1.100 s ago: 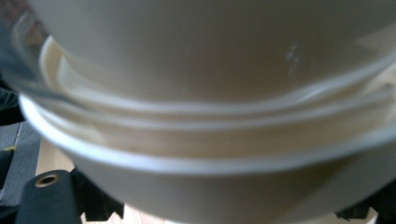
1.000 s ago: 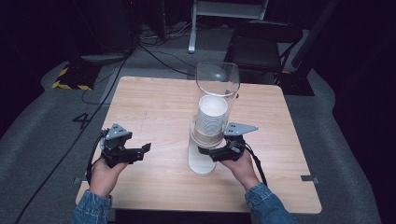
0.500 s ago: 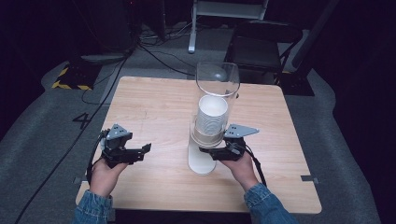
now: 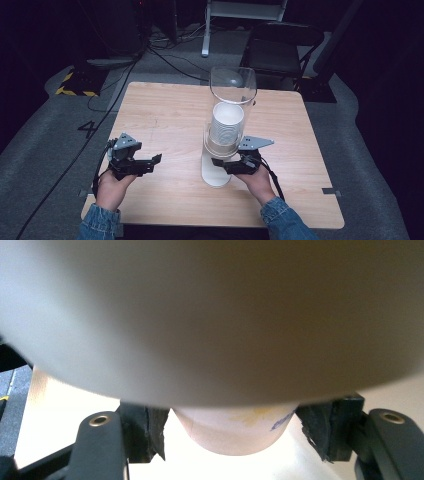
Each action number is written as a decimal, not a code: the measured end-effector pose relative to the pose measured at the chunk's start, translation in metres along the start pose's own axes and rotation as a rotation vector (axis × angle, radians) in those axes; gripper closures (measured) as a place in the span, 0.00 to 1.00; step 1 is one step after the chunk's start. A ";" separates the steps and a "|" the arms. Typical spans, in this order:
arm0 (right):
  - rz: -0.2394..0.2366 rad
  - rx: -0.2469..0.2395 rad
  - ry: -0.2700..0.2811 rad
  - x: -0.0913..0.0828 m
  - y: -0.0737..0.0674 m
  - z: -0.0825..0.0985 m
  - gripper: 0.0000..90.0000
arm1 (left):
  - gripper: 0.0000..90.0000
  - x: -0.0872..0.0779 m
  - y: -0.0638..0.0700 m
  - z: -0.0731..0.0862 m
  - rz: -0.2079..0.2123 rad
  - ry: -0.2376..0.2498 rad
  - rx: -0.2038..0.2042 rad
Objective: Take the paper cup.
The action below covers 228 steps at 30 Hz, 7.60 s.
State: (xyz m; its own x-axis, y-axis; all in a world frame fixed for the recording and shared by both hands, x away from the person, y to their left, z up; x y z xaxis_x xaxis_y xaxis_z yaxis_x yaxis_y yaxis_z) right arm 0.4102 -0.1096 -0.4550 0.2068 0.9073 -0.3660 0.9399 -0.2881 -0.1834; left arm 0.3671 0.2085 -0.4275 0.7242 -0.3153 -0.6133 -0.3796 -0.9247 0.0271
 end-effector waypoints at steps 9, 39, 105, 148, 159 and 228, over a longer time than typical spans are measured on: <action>0.015 -0.003 -0.020 -0.002 -0.001 0.002 0.41 | 0.17 0.003 0.001 0.000 0.008 -0.007 0.001; 0.015 0.035 -0.115 0.000 0.004 0.021 0.41 | 0.17 0.006 0.001 -0.001 0.016 -0.013 0.001; 0.358 0.157 -0.066 -0.084 0.034 0.037 0.40 | 0.17 0.039 0.010 -0.014 0.048 -0.054 0.027; 0.571 0.287 -0.128 -0.099 0.143 0.076 0.39 | 0.17 0.019 -0.013 0.014 -0.024 -0.075 -0.042; 0.557 0.308 -0.181 -0.092 0.143 0.084 0.38 | 0.17 0.020 -0.013 0.014 -0.018 -0.082 -0.041; 0.171 0.078 -0.111 -0.109 -0.008 0.040 0.09 | 0.17 0.010 0.006 0.022 0.047 -0.045 0.060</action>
State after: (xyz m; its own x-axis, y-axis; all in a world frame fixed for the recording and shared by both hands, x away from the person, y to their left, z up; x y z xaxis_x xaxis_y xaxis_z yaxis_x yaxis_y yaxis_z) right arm 0.3690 -0.2184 -0.4502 0.3260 0.8052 -0.4954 0.8688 -0.4617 -0.1787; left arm 0.3590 0.2047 -0.4511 0.6788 -0.3464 -0.6474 -0.4468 -0.8946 0.0101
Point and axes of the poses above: each handheld gripper's, and its own axes: x roughly forward along the jaws, z roughly out of its underside, y roughly to its right, the point moved 4 cm from there along x, roughly forward along the jaws, and after that the axes turned 11 degrees about -z, right-handed, at the moved point
